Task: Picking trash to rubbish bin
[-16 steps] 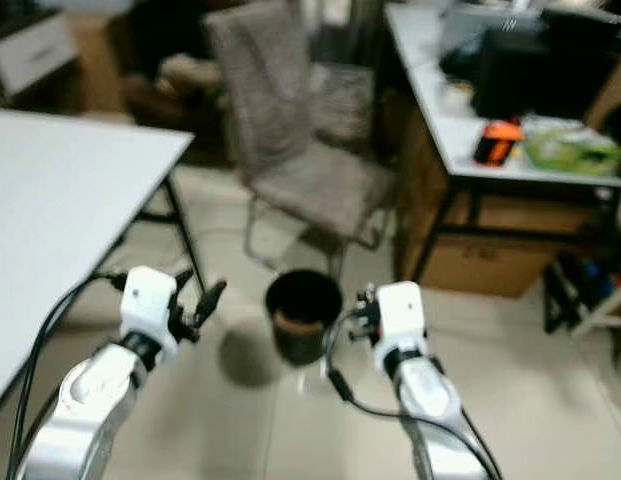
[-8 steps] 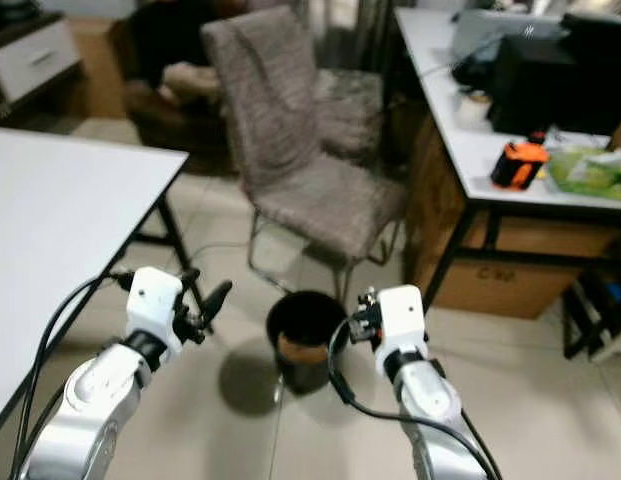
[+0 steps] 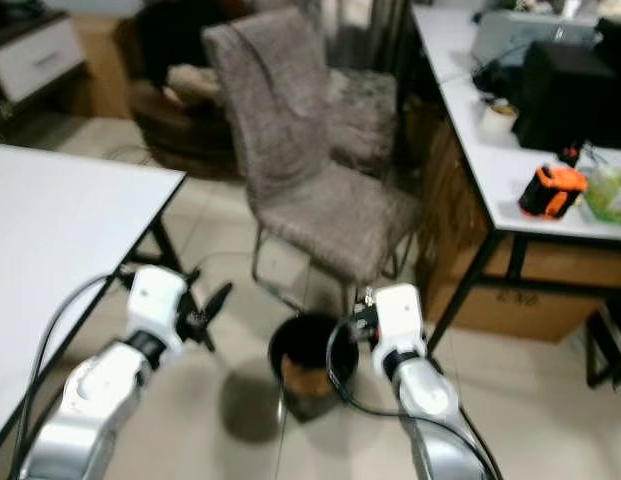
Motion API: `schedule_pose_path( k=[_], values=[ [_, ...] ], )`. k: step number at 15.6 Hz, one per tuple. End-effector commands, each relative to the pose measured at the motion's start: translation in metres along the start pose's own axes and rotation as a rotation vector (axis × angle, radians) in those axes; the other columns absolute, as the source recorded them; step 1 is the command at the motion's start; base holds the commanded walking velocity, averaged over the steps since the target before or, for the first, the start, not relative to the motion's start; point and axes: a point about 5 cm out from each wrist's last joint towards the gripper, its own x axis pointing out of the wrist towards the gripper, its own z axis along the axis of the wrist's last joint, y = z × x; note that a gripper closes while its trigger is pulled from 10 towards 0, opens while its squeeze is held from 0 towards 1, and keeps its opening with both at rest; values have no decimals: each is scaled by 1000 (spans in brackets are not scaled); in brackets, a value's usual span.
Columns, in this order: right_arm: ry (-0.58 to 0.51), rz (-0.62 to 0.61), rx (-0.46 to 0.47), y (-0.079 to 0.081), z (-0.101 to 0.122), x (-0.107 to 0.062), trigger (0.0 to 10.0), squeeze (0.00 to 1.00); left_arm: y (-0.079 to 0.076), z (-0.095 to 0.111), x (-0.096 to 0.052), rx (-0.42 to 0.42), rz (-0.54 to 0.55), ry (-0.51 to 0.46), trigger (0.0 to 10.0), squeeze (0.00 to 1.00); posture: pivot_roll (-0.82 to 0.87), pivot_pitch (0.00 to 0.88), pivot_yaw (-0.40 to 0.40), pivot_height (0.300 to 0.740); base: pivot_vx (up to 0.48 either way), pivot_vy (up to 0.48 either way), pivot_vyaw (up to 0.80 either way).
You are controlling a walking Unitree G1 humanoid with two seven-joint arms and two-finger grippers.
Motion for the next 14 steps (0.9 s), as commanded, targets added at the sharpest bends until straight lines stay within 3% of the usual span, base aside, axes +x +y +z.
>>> schedule_pose_path(
  k=[1, 7, 14],
  values=[
    [47, -15, -36, -10, -8, -1, 10000, 0, -8, 4, 4, 6, -34, -16, 10000, 0, -57, 60, -14, 740, 431, 0, 0],
    [93, 47, -33, -1, -18, 11, 10000, 0, -11, 3, 5, 2, -55, -6, 10000, 0, -70, 85, -1, 740, 431, 0, 0],
    [77, 64, -18, -3, -15, 15, 10000, 0, -15, -6, -8, 32, -98, 56, 10000, 0, -58, 131, -4, 740, 0, 0, 0]
  ],
)
